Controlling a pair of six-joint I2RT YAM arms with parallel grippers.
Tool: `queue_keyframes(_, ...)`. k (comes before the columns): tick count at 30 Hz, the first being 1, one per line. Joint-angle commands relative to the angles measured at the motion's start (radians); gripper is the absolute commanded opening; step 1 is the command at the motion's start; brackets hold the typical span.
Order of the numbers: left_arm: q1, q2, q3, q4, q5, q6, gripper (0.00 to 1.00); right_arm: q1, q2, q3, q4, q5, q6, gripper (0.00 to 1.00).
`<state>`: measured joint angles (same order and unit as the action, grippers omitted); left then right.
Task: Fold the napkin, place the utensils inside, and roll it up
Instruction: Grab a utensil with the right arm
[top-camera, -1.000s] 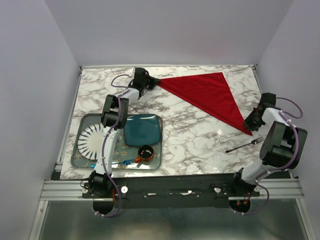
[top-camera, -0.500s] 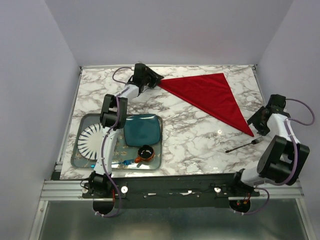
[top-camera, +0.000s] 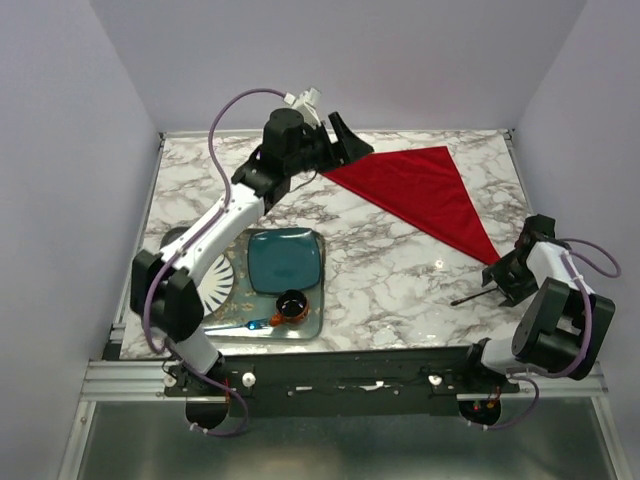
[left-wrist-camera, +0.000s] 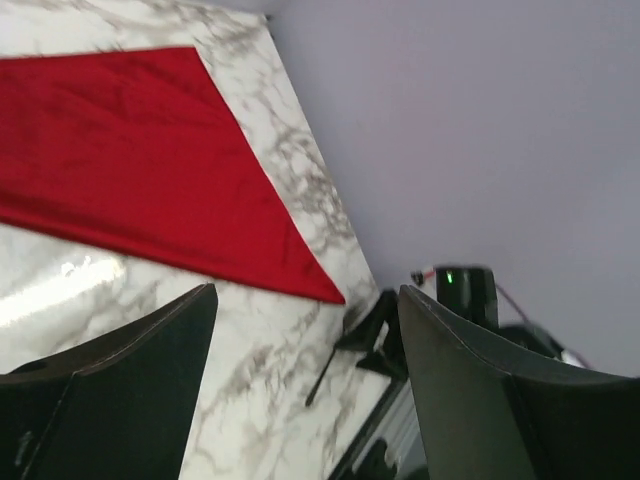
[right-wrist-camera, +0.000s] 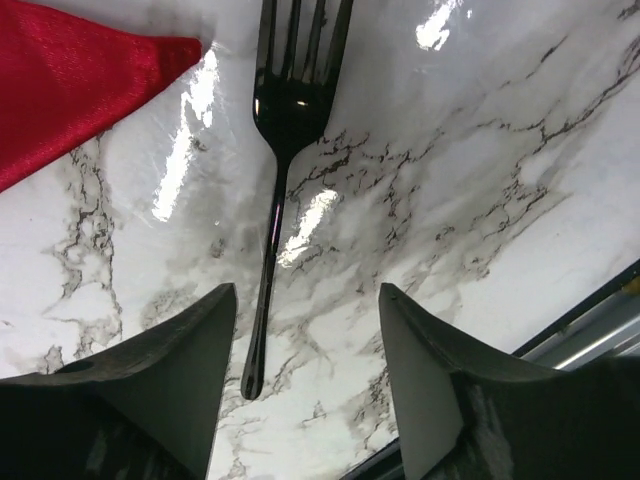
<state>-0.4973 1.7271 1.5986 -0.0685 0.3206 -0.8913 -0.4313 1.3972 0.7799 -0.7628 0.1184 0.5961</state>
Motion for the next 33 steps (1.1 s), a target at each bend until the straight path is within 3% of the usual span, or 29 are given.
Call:
queue_keyframes(1,-0.007,-0.17,-0.23,-0.158,-0.106,0.221,0.81,-0.001,-0.024,-0.021,-0.02,0.047,0.066,0.63)
queue_keyframes(6,-0.021,-0.207,-0.253,-0.258,-0.074,0.296,0.78,0.0,0.049,-0.021,-0.012,0.027,0.132,0.55)
queue_keyframes(11,-0.029,-0.166,-0.232,-0.247,-0.002,0.287,0.75,-0.001,0.091,-0.007,0.013,0.016,0.188,0.52)
queue_keyframes(18,-0.037,-0.156,-0.243,-0.235,-0.006,0.292,0.75,-0.001,0.134,0.008,0.016,0.029,0.232,0.46)
queue_keyframes(25,-0.037,-0.153,-0.241,-0.229,0.008,0.285,0.74,-0.004,0.073,-0.063,0.013,0.061,0.349,0.26)
queue_keyframes(30,-0.037,-0.179,-0.255,-0.218,0.012,0.281,0.74,-0.009,-0.016,-0.136,0.002,0.082,0.404,0.01)
queue_keyframes(33,-0.037,-0.198,-0.267,-0.203,0.012,0.279,0.74,-0.009,-0.125,-0.122,-0.036,0.145,0.357,0.0)
